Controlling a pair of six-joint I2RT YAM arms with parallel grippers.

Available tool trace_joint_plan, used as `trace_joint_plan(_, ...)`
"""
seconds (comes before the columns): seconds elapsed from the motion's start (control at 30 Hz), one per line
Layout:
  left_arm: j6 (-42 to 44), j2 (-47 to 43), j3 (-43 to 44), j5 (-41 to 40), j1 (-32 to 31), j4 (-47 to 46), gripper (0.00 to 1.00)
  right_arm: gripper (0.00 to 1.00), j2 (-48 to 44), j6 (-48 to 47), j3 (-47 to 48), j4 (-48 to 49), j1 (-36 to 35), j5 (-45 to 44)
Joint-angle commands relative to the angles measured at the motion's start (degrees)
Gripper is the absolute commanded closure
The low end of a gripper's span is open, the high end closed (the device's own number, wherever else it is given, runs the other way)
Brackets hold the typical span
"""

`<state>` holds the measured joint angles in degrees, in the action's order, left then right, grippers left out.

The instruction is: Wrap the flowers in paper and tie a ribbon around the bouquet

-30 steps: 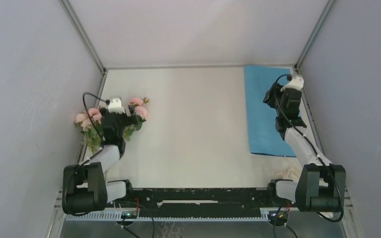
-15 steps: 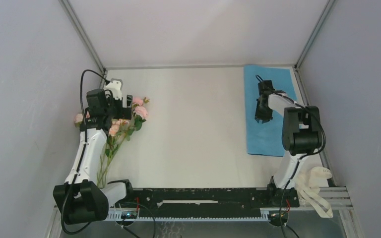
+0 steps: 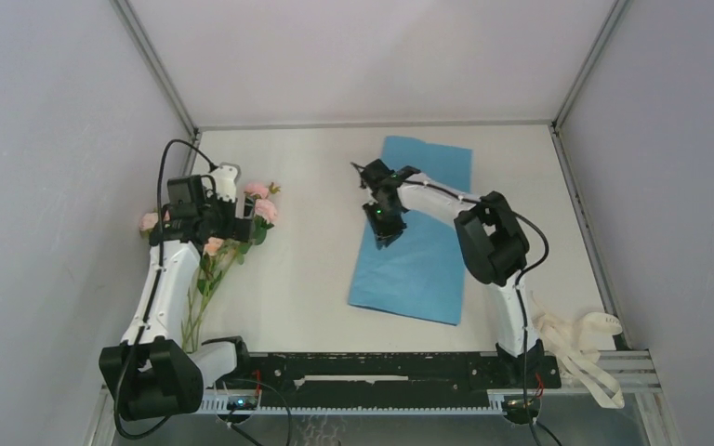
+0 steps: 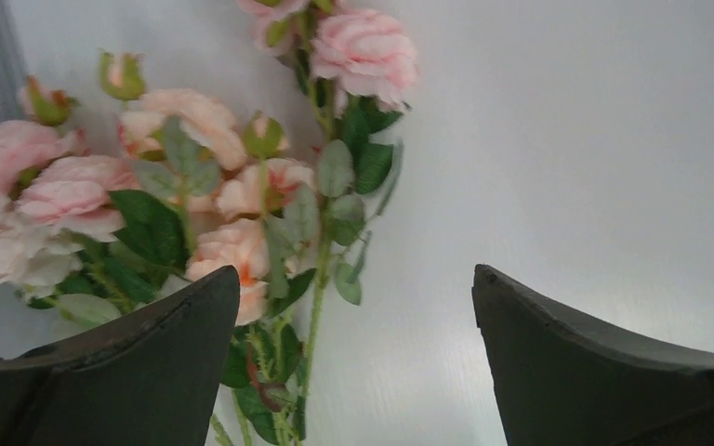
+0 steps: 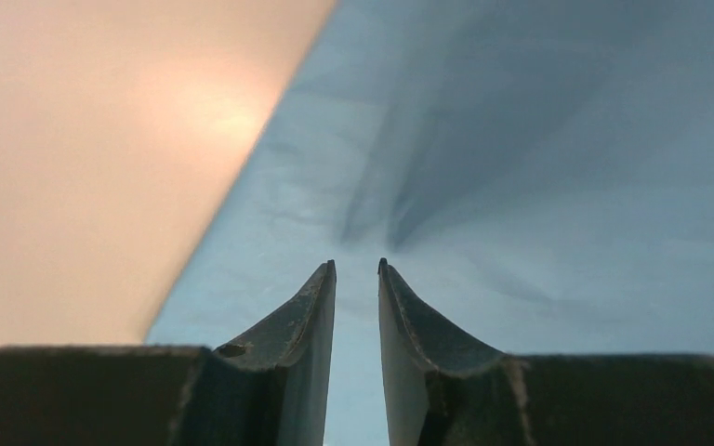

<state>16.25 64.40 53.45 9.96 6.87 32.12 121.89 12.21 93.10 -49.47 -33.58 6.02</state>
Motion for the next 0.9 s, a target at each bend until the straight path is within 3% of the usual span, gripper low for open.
trace_joint_plan(0.0, 8.4, -0.9, 3.4, 12.1, -4.0, 8.9, 0.01, 0.67, -5.7, 0.4, 5.7, -2.4, -1.4, 2.6)
trace_joint_plan(0.17, 15.1, -1.9, 1.2, 15.8, -23.4, 13.7, 0.03, 0.61, -21.1, 6.5, -10.9, 10.1, 6.5, 3.6)
trace_joint_plan(0.3, 15.8, 0.8, -0.4, 6.0, -47.8, 10.2, 0.02, 0.50, -29.5, 9.5, -24.8, 16.1, 13.9, 8.4)
trace_joint_plan(0.43, 17.8, 3.0, -4.2, -3.0, -63.8, 0.7, 0.00, 0.46, -33.8, 10.6, -32.4, 18.3, 17.6, 8.6)
trace_joint_plan(0.7, 21.5, 16.5, -10.4, -16.3, -75.6, -18.1, 0.01, 0.46, -36.7, 11.0, -35.6, 18.0, 17.3, 5.9)
trace_joint_plan(0.87, 19.0, 25.1, -7.3, -21.9, -76.5, -22.9, 0.21, 0.46, -38.0, 10.7, -37.1, 18.1, 17.3, 5.7)
